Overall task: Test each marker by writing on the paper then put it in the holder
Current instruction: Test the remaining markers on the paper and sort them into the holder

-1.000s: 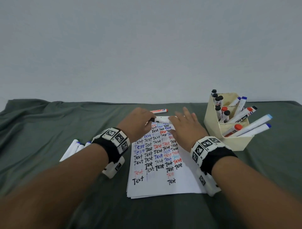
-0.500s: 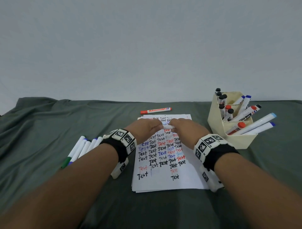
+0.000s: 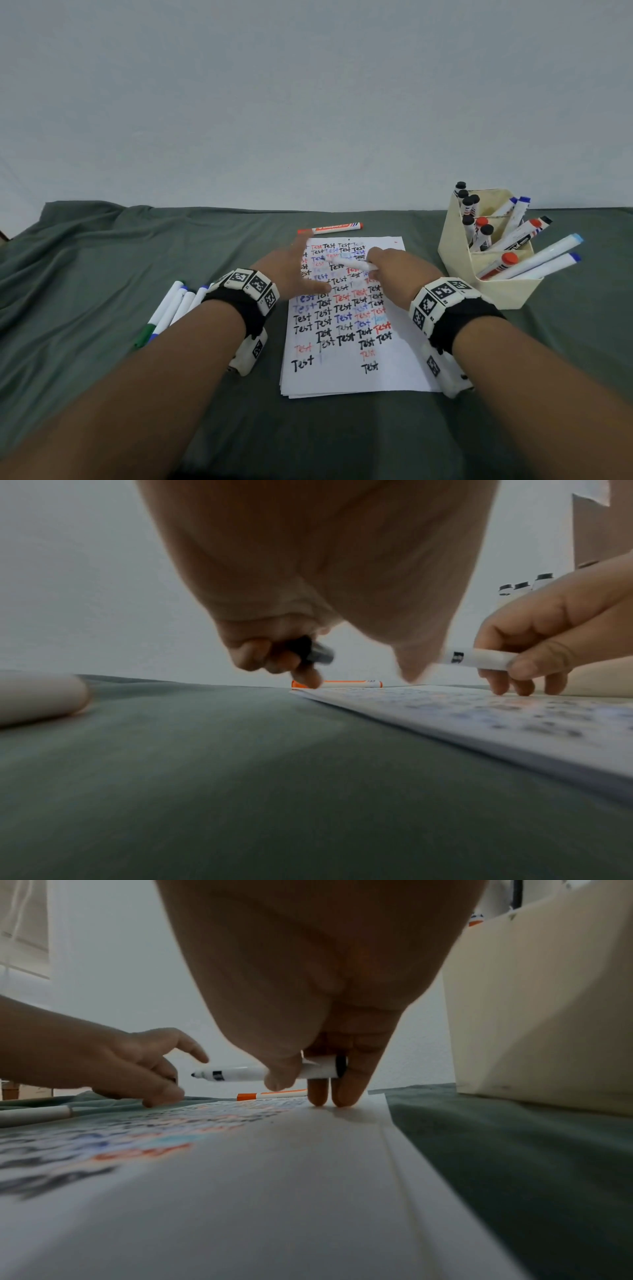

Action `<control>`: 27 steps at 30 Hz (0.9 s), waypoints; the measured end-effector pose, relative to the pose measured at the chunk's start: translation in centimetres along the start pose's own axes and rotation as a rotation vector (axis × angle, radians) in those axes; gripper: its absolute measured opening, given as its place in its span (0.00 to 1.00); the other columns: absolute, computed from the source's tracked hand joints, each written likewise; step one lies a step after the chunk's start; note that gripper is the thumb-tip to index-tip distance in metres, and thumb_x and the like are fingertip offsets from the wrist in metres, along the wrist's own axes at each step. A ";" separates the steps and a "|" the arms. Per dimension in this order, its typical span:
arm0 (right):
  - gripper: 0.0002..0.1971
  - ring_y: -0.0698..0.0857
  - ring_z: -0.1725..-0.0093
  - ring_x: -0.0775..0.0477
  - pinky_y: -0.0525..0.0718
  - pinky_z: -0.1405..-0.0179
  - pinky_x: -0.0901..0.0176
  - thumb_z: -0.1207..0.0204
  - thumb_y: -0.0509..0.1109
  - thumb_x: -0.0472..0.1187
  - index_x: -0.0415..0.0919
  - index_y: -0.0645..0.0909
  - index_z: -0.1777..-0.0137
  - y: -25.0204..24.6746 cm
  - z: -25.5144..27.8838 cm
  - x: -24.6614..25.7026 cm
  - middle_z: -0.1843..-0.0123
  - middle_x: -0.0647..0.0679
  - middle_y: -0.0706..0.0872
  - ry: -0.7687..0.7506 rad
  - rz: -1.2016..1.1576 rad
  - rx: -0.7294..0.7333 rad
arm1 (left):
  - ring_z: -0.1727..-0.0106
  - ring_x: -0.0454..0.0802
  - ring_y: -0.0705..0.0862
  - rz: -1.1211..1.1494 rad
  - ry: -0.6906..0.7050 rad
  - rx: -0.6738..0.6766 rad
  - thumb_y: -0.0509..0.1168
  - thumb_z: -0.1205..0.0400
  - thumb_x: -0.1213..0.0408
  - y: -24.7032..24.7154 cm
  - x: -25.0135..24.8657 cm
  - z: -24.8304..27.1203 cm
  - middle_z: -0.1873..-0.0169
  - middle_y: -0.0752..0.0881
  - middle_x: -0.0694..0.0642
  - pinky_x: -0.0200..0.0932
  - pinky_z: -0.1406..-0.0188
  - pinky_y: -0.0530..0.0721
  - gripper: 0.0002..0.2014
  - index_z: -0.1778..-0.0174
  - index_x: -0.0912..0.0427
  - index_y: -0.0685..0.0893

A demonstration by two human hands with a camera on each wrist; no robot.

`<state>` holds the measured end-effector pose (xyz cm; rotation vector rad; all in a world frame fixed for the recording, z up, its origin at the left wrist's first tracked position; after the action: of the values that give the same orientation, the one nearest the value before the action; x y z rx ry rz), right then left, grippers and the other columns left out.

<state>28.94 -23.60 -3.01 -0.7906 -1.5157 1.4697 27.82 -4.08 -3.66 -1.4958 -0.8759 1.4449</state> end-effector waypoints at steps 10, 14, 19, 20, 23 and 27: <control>0.03 0.82 0.57 0.45 0.82 0.58 0.50 0.10 0.60 0.42 0.44 0.72 0.42 0.0 0.0 -0.5 0.60 0.51 0.75 0.063 0.079 0.005 | 0.46 0.60 0.87 -0.387 -0.276 -0.157 0.64 0.17 0.71 -3.4 5.4 0.3 0.48 0.90 0.59 0.51 0.48 0.86 0.10 0.45 0.58 0.87; 0.03 0.80 0.61 0.47 0.81 0.60 0.50 0.10 0.59 0.43 0.45 0.71 0.43 0.1 -0.1 -0.6 0.60 0.51 0.75 0.070 0.071 -0.002 | 0.40 0.57 0.86 -0.351 -0.282 -0.127 0.66 0.16 0.70 -3.6 7.1 -0.1 0.42 0.89 0.55 0.45 0.44 0.82 0.12 0.43 0.52 0.90; 0.03 0.79 0.63 0.49 0.80 0.63 0.51 0.10 0.58 0.42 0.45 0.68 0.45 0.1 -0.1 -0.8 0.61 0.50 0.76 0.073 0.067 -0.013 | 0.37 0.59 0.83 -0.269 -0.274 -0.154 0.66 0.17 0.68 -3.5 7.2 -0.1 0.40 0.87 0.57 0.53 0.36 0.81 0.18 0.32 0.52 0.81; 0.03 0.78 0.64 0.49 0.79 0.64 0.51 0.10 0.58 0.42 0.45 0.68 0.45 0.2 -0.1 -0.8 0.61 0.50 0.76 0.072 0.069 -0.016 | 0.36 0.58 0.83 -0.297 -0.265 -0.151 0.67 0.17 0.64 -3.4 7.0 -0.1 0.39 0.87 0.56 0.53 0.35 0.81 0.18 0.30 0.50 0.80; 0.03 0.78 0.65 0.50 0.78 0.66 0.52 0.10 0.59 0.41 0.45 0.67 0.45 0.2 -0.1 -0.8 0.61 0.50 0.76 0.071 0.072 -0.017 | 0.30 0.57 0.77 -0.441 -0.199 -0.184 0.68 0.18 0.49 -3.7 4.9 0.4 0.32 0.83 0.52 0.53 0.30 0.77 0.20 0.30 0.45 0.81; 0.03 0.78 0.66 0.50 0.76 0.68 0.53 0.11 0.60 0.41 0.44 0.67 0.43 0.2 -0.2 -0.9 0.62 0.50 0.76 0.073 0.071 -0.028 | 0.26 0.58 0.70 -0.478 -0.028 -0.167 0.66 0.24 0.33 -2.3 0.2 2.7 0.26 0.72 0.53 0.60 0.27 0.71 0.31 0.28 0.44 0.77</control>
<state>29.53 -24.30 -3.36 -0.9139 -1.4695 1.4585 25.30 -2.72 -1.51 -1.2697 -1.2956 1.0609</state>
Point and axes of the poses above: each hand's wrist, its own z-axis away from the middle knuckle, its own y-axis out of the palm, x = y × z, the point moved 8 cm from there along -z, towards the middle knuckle
